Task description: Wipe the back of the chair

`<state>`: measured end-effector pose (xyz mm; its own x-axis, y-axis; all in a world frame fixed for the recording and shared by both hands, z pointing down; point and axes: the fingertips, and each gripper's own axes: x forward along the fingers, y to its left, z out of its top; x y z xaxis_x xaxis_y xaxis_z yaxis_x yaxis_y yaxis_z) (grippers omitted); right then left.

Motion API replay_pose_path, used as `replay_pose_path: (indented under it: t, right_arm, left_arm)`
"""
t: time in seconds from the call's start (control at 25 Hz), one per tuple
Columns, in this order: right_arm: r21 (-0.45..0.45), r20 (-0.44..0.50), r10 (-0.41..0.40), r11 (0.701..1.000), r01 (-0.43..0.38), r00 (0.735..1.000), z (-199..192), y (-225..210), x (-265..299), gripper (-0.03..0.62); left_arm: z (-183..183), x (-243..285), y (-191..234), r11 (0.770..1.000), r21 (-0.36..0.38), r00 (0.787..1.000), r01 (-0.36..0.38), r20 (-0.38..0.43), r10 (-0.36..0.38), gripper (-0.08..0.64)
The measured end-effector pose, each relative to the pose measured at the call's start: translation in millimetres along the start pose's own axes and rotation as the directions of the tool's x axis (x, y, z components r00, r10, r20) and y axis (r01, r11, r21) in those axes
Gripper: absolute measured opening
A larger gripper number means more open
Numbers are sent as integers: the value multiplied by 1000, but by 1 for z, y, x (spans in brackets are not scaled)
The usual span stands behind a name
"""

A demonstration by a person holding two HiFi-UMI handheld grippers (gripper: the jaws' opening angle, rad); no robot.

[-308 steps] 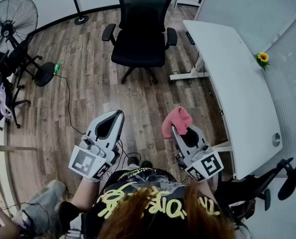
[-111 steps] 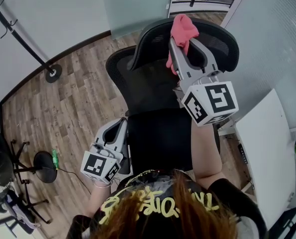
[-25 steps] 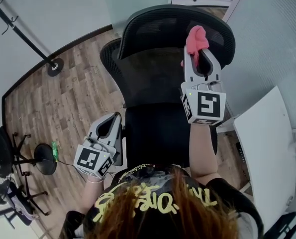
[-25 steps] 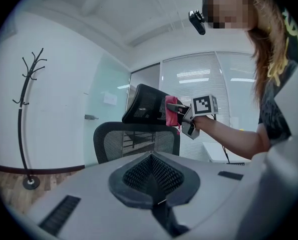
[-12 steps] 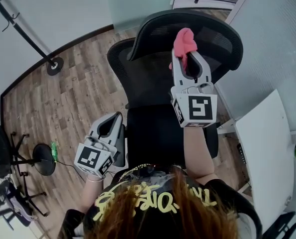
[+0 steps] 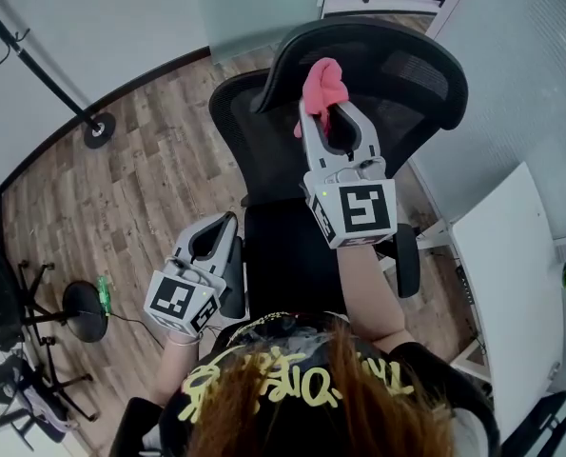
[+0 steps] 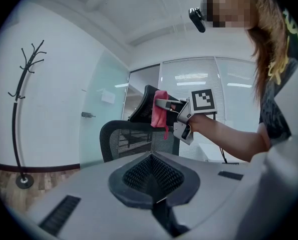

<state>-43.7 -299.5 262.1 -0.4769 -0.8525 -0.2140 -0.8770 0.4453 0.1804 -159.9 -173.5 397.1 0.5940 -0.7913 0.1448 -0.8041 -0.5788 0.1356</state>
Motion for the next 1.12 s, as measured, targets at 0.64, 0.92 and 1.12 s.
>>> replay_pose_path:
  t: [0.64, 0.92, 1.12]
  right_arm:
    - [28, -2, 17, 999, -16, 1000, 3, 56, 2, 74]
    - [148, 8, 113, 982, -113, 994, -7, 76, -2, 74]
    - [136, 8, 137, 981, -136, 991, -4, 75, -13, 74]
  left_arm:
    - [5, -8, 17, 995, 21, 995, 97, 7, -97, -9]
    - [-3, -3, 13, 993, 26, 993, 115, -6, -115, -9]
    - [2, -1, 9, 992, 32, 993, 122, -10, -122, -11]
